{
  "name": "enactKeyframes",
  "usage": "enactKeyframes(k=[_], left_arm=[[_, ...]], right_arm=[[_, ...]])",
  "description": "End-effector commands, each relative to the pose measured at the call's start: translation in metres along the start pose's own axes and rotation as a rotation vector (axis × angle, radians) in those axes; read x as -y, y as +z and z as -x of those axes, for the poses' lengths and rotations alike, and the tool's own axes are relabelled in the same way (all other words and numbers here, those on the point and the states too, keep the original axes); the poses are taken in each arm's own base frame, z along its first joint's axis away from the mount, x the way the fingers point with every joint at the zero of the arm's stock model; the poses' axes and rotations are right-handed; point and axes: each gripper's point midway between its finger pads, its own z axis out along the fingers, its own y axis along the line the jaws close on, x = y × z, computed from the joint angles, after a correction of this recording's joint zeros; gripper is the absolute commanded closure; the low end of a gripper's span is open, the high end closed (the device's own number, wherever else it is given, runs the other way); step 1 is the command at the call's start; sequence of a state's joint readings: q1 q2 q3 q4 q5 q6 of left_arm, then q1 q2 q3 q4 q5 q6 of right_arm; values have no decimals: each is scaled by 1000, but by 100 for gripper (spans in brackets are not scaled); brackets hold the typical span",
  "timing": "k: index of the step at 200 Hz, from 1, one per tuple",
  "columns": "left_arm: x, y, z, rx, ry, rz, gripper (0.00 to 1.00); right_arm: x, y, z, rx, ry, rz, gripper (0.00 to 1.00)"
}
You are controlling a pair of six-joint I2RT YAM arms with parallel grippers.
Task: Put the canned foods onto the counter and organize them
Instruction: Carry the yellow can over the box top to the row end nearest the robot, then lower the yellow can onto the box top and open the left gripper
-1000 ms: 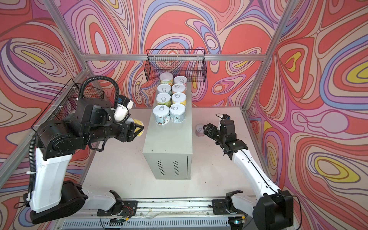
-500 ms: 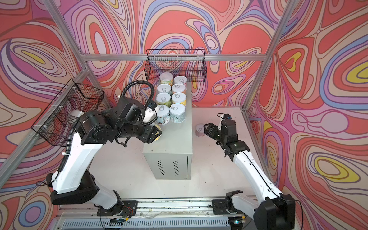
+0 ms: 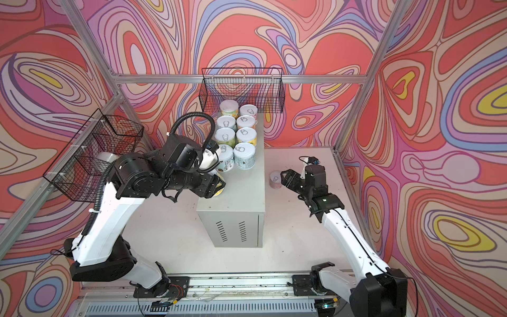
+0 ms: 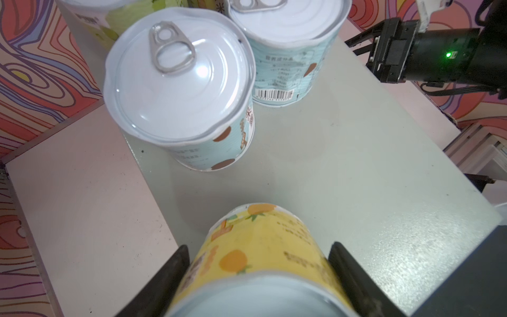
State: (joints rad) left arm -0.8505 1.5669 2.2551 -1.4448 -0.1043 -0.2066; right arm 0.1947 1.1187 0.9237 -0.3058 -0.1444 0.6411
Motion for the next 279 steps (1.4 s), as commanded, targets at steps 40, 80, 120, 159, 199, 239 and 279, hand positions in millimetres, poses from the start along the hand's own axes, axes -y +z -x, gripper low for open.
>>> enactKeyframes(k=[40, 80, 120, 159, 199, 239, 279], left_arm=[[6, 12, 14, 28, 3, -10, 28], [4, 14, 21, 47, 8, 7, 8], [3, 10, 27, 73, 8, 15, 3], [-3, -9, 39, 151, 11, 33, 2], [-9, -34, 44, 238, 14, 36, 2], [-33, -78, 34, 361, -41, 101, 3], [-47, -95, -5, 367, -117, 104, 14]], right_arm=[[2, -1, 1, 12, -7, 2, 17], [1, -3, 4, 26, -9, 1, 16], [-1, -2, 6, 28, -11, 8, 16], [-2, 0, 7, 23, -13, 11, 17], [-5, 0, 9, 21, -14, 16, 17], [-9, -2, 13, 27, -11, 22, 17], [-13, -2, 19, 32, -18, 22, 17]])
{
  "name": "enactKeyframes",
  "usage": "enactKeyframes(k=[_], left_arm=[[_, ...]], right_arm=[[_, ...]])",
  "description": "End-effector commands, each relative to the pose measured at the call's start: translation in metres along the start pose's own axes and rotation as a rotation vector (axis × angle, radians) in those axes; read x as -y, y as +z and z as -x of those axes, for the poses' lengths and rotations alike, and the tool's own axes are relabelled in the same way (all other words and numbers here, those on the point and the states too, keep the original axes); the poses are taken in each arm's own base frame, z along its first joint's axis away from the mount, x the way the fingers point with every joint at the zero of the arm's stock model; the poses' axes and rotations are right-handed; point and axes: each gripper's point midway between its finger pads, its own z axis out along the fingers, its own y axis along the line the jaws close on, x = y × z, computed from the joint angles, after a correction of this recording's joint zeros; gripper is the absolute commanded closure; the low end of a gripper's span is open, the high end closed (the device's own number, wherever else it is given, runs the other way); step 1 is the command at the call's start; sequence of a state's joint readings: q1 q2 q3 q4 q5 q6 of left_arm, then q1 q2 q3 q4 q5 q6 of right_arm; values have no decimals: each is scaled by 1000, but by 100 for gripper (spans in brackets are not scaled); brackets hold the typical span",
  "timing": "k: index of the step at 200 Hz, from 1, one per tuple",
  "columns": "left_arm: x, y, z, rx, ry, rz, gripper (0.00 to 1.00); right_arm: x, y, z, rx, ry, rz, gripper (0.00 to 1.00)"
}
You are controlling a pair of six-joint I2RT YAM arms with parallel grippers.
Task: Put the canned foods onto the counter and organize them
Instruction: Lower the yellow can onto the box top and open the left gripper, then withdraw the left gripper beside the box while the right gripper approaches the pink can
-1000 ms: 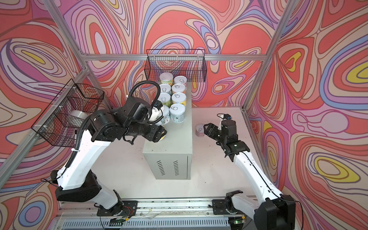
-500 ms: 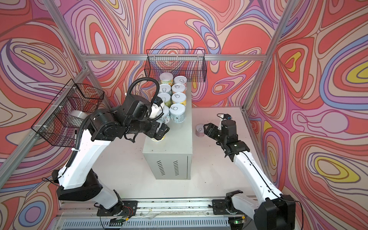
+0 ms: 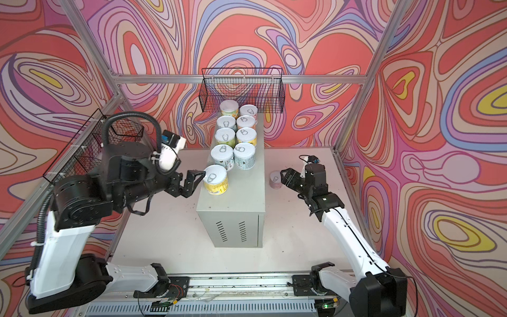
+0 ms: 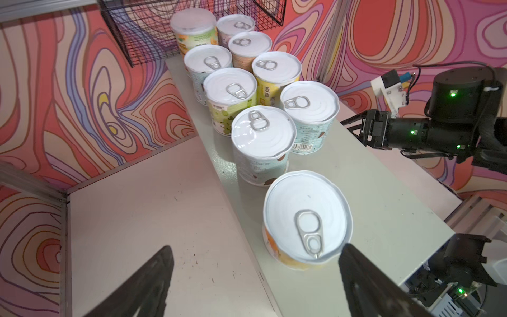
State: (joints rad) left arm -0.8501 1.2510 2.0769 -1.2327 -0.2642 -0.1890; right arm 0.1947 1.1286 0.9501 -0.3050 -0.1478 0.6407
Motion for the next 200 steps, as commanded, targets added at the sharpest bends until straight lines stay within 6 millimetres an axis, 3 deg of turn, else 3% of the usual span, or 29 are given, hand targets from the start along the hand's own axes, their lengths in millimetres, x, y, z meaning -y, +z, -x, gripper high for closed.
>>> enactKeyframes(k=[1, 21, 42, 138, 200], left_arm=[[-9, -6, -14, -2, -53, 24, 14], [-8, -4, -33, -37, -71, 10, 26], [-5, 6, -48, -73, -74, 7, 31], [11, 45, -64, -133, -44, -18, 30], [11, 56, -68, -154, -51, -16, 29]], right_arm=[[-7, -1, 12, 21, -16, 9, 17], [-8, 0, 14, 16, -21, 6, 17], [-9, 0, 17, 17, -27, -4, 17], [-5, -5, 16, 20, -20, -25, 17], [-2, -1, 12, 8, -19, -27, 17]])
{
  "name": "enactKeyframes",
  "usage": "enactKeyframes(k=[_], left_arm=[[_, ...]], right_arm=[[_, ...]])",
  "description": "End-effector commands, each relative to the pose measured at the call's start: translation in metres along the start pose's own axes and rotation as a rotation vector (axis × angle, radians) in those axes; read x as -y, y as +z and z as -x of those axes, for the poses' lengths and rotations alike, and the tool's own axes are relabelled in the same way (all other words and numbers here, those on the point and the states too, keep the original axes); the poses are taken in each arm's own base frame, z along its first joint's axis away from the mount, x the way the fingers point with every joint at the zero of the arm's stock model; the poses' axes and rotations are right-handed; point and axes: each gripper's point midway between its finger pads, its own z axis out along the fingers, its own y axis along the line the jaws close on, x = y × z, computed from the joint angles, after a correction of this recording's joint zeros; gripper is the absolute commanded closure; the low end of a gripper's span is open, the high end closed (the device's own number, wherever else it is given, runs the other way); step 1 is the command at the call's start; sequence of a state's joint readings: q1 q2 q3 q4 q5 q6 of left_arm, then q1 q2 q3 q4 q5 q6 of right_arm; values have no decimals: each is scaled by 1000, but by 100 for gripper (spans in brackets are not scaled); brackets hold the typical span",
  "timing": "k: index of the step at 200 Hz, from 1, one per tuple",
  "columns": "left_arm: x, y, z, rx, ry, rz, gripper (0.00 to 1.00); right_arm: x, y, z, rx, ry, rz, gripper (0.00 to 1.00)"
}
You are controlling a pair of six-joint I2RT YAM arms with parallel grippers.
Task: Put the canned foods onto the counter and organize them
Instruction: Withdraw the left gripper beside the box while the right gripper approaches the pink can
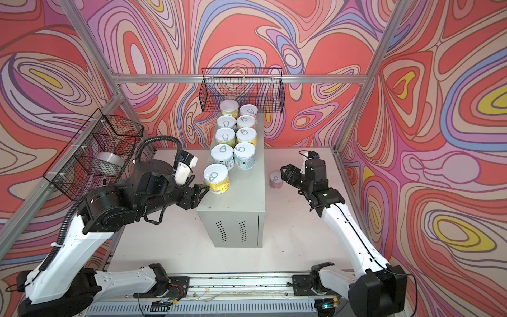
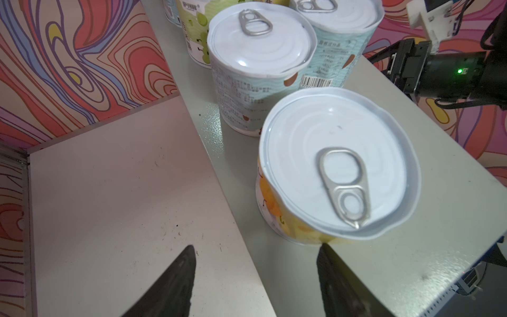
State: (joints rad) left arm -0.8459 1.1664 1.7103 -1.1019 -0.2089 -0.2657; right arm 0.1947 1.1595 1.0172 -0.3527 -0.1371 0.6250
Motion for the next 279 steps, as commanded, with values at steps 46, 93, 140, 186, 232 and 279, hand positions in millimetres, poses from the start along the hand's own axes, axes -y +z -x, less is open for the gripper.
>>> enactKeyframes(k=[46, 93, 140, 186, 232, 279], left_arm=[[-14, -5, -7, -12, -29, 31, 26], [-54, -29, -48, -26, -143, 180, 0], [-81, -33, -76, -8, -231, 254, 0], [-107, 0, -89, -1, -383, 279, 0], [-138, 50, -93, 49, -534, 223, 1], [-174, 85, -88, 106, -652, 211, 2]], right_arm=[[10, 6, -4, -2, -11, -25, 18], [23, 34, -16, -70, -56, -64, 12], [28, 50, -21, -93, -76, -78, 10], [38, 62, -24, -94, -100, -128, 9], [53, 70, -31, -106, -125, -192, 10], [51, 82, -40, -104, -200, -193, 2]])
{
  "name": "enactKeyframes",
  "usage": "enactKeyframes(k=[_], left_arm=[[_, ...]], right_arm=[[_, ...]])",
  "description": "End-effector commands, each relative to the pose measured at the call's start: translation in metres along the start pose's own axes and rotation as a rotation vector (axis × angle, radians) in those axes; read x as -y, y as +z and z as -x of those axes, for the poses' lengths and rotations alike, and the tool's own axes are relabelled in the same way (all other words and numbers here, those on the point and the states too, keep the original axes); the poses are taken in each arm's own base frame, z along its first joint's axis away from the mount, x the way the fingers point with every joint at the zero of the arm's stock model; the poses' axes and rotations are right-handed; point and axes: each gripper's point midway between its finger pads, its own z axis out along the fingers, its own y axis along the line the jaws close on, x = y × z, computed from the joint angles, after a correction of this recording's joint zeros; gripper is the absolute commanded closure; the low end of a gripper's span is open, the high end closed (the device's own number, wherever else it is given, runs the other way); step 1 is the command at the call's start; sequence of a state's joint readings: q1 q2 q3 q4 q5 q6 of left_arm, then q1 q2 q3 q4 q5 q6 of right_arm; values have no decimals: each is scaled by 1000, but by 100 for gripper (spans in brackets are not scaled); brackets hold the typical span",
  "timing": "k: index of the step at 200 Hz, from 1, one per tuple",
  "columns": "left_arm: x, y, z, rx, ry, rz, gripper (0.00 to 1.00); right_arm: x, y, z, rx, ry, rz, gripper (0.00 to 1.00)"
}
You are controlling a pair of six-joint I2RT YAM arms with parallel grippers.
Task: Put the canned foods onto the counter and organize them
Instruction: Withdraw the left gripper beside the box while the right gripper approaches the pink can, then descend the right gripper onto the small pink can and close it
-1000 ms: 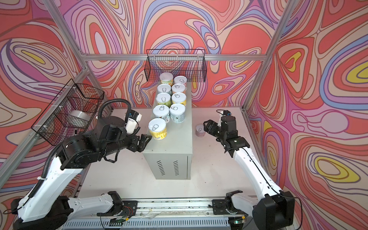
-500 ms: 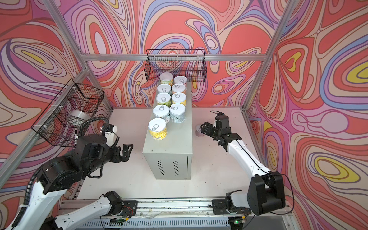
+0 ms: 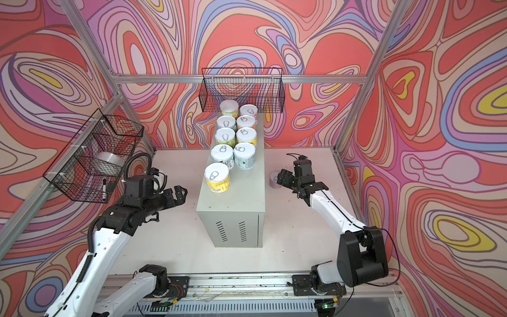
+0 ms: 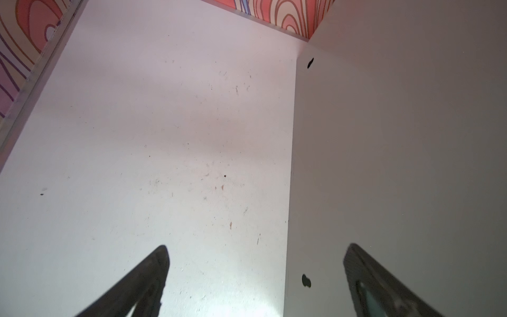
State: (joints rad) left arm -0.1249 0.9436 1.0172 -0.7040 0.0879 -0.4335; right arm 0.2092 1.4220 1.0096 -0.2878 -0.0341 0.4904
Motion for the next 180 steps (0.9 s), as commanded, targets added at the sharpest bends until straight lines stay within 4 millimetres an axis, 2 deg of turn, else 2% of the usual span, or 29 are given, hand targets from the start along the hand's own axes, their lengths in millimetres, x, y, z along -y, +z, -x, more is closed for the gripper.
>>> enactKeyframes(k=[1, 49, 80, 113, 121, 180], left_arm=[[13, 14, 27, 84, -61, -113, 2], [17, 43, 33, 88, -98, -156, 5], [10, 52, 33, 100, -98, -125, 5], [10, 60, 30, 102, -115, -143, 6], [11, 62, 28, 95, -116, -145, 6], [9, 71, 19, 59, -126, -147, 7]], right_arm=[[-6, 8, -2, 24, -76, -12, 2], [-21, 33, -2, 12, -190, -71, 2], [-12, 59, -5, -18, -189, -133, 2], [-14, 85, -6, -31, -192, -132, 2], [-10, 98, -13, -54, -198, -141, 2], [-1, 140, -17, -68, -195, -196, 2]])
